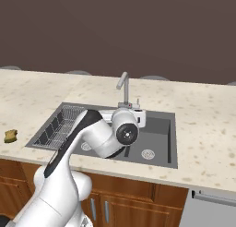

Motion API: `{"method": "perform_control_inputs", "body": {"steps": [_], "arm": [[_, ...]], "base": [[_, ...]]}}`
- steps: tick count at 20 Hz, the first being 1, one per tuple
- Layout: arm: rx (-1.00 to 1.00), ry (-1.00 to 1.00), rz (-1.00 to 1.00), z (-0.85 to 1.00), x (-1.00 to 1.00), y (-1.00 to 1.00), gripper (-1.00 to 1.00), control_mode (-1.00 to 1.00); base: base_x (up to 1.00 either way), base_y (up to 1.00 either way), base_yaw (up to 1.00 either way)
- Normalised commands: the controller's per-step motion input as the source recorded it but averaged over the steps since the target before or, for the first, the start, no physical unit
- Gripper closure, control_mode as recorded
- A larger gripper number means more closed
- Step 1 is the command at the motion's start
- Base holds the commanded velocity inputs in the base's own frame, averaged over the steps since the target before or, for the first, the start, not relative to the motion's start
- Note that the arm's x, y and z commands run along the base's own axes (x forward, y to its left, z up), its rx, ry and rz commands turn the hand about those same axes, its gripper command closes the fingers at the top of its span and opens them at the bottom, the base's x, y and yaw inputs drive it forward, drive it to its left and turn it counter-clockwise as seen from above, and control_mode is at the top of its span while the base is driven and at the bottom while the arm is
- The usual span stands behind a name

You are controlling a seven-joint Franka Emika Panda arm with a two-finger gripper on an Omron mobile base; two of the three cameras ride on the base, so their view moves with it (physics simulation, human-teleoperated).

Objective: Soak the sponge with water for a few seconds and then drop it inside the sink.

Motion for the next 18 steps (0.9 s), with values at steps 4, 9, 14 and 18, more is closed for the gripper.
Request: {"method": "perform_control_inputs", "body": {"steps": [4, 9, 14, 18], "arm": [[0.00, -0.05, 0.00, -0.39, 0.22, 0.00, -1.00, -1.00], [0.00, -0.10, 0.00, -0.29, 0.40, 0.00, -1.00, -1.00], [0.00, -0.01, 0.01, -0.01, 0.42, -0.01, -1.00, -1.00], [0.00, 0.00, 0.00, 0.01, 0.22, -0.01, -1.00, -1.00]], "base": [[0.00, 0.00, 0.00], [0.00, 0.00, 0.00], [0.00, 0.00, 0.00], [0.00, 0.00, 0.00]]}}
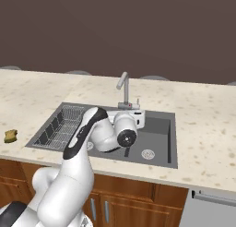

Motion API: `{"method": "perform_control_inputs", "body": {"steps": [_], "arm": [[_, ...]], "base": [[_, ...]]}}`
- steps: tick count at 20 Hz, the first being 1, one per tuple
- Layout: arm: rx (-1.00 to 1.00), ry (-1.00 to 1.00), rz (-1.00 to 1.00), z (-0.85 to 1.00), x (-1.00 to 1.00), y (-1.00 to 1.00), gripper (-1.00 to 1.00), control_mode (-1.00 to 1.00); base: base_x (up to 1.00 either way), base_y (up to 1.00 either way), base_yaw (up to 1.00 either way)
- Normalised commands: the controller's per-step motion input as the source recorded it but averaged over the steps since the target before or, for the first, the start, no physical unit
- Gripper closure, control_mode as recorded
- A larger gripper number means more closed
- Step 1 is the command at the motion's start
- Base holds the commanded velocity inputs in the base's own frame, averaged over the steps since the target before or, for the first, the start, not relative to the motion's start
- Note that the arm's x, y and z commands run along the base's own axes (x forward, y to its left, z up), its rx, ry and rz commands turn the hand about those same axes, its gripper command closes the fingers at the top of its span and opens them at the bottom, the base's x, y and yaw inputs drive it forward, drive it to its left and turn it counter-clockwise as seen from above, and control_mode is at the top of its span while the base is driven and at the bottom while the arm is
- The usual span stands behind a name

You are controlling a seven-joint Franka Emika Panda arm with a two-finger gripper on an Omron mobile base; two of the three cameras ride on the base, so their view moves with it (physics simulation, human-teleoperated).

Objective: Soak the sponge with water for a few seconds and then drop it inside the sink.

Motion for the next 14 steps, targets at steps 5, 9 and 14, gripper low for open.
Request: {"method": "perform_control_inputs", "body": {"steps": [5, 9, 14], "arm": [[0.00, 0.00, 0.00, 0.00, 0.04, -0.11, -1.00, -1.00], [0.00, 0.06, 0.00, 0.00, 0.07, -0.18, -1.00, -1.00], [0.00, 0.08, 0.00, 0.00, 0.26, -0.13, -1.00, -1.00]], "base": [[0.00, 0.00, 0.00], [0.00, 0.00, 0.00], [0.00, 0.00, 0.00]]}}
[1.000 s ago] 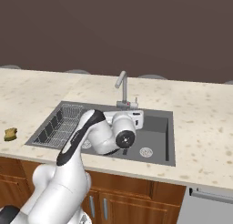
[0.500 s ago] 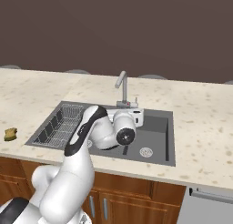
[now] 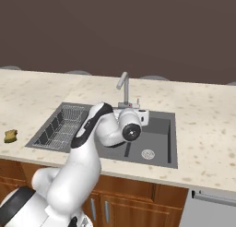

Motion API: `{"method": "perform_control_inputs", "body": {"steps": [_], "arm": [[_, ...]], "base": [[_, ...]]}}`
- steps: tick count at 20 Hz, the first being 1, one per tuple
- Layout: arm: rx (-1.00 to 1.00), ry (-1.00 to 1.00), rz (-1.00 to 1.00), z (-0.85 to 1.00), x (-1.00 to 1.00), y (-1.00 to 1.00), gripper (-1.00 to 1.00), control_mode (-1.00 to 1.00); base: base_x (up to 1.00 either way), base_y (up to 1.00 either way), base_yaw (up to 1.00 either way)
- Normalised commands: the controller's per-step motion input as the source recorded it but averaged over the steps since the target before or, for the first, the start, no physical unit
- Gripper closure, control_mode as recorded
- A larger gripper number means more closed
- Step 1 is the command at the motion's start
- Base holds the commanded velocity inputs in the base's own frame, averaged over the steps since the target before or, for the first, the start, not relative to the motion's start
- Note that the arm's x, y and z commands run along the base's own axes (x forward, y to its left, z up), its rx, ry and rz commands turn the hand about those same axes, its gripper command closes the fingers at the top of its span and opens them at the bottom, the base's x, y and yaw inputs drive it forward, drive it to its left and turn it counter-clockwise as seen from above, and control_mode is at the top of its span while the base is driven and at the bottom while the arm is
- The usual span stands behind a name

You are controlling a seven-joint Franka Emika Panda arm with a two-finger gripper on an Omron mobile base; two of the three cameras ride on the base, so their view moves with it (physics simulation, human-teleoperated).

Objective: Soak the sponge with water for a few seconds and then drop it inside the sink.

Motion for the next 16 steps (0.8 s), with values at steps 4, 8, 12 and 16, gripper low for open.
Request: {"method": "perform_control_inputs", "body": {"steps": [4, 8, 12, 16], "arm": [[-0.01, 0.01, 0.00, 0.00, 0.20, 0.00, -1.00, -1.00], [-0.06, -0.04, 0.00, -0.09, 0.14, 0.00, -1.00, -1.00], [-0.01, -0.07, 0.00, -0.22, 0.13, 0.00, -1.00, -1.00], [-0.03, 0.00, 0.00, 0.00, 0.24, 0.01, -1.00, -1.00]], "base": [[0.00, 0.00, 0.00], [0.00, 0.00, 0.00], [0.00, 0.00, 0.00], [0.00, 0.00, 0.00]]}}
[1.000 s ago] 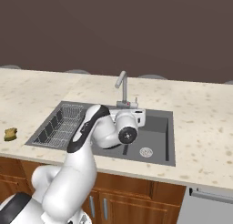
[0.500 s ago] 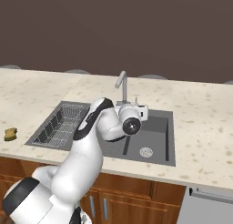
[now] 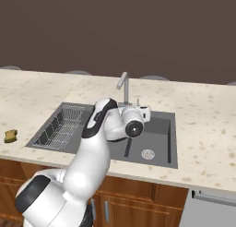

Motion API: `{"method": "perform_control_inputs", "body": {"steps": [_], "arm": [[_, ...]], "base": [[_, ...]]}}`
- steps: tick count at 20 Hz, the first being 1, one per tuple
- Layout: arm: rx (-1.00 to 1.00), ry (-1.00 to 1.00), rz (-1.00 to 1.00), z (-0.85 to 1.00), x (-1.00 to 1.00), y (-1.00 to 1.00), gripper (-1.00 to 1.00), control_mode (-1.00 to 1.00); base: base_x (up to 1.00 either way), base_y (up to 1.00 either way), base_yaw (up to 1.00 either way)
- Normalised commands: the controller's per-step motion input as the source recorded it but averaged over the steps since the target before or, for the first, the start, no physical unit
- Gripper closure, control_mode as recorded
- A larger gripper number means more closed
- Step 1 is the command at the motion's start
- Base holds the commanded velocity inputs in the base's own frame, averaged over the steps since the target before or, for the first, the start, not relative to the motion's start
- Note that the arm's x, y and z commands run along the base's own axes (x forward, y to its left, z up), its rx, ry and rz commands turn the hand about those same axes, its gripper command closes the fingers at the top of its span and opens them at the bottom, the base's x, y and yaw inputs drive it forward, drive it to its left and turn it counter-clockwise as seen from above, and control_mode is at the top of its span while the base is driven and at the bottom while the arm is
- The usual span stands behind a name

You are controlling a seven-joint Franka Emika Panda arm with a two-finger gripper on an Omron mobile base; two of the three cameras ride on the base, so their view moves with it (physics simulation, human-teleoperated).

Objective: Soak the sponge with water for a few seconds and then drop it inside the sink.

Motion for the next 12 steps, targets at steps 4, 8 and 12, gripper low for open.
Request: {"method": "perform_control_inputs", "body": {"steps": [4, 8, 12], "arm": [[-0.05, 0.00, 0.00, 0.00, 0.30, 0.06, -1.00, -1.00], [-0.02, 0.00, 0.00, 0.00, 0.25, 0.02, -1.00, -1.00], [0.00, 0.00, 0.00, -0.04, 0.15, 0.00, -1.00, -1.00]], "base": [[0.00, 0.00, 0.00], [0.00, 0.00, 0.00], [0.00, 0.00, 0.00]]}}
